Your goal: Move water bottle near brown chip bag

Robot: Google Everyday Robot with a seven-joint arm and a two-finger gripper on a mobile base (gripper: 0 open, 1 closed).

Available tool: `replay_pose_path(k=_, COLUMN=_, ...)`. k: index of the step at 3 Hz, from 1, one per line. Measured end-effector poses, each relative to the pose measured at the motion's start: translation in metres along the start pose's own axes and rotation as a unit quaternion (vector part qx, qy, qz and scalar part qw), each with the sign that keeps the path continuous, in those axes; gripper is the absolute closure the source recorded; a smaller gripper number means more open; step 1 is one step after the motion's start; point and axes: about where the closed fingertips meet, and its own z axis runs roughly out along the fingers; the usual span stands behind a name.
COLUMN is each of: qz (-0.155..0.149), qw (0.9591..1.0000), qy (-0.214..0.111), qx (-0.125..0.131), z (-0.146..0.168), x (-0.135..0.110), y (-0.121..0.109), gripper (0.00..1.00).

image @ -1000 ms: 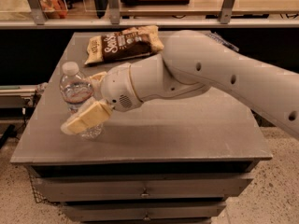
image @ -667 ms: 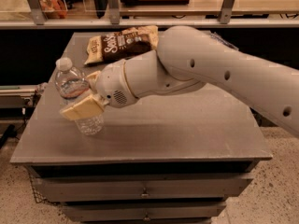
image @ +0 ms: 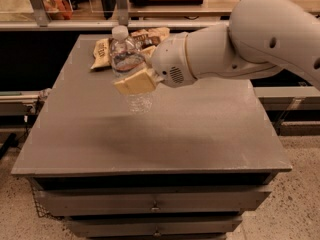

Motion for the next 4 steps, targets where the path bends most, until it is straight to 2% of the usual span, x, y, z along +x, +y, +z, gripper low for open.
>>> replay_pose_path(k=1, qz=0.0, qw=1.0, qy=0.0, qx=0.0, z=0.0, x=0.0, y=0.0, gripper=1.0)
replay_pose_path(k=2, qz=0.001, qw=0.9995, qy=-0.018, qx=0.025, z=-0.008, x=0.004, y=-0.007, gripper=1.0)
replay_pose_path(k=3, qz=-0.005, qw=0.9963, qy=-0.045, qx=0.072, z=-0.019, x=0.011, y=-0.047, gripper=1.0)
replay_pose_path(k=4, qz=-0.005, qw=0.991, qy=-0.071, qx=0.113, z=-0.024, x=0.016, y=-0.103, gripper=1.0)
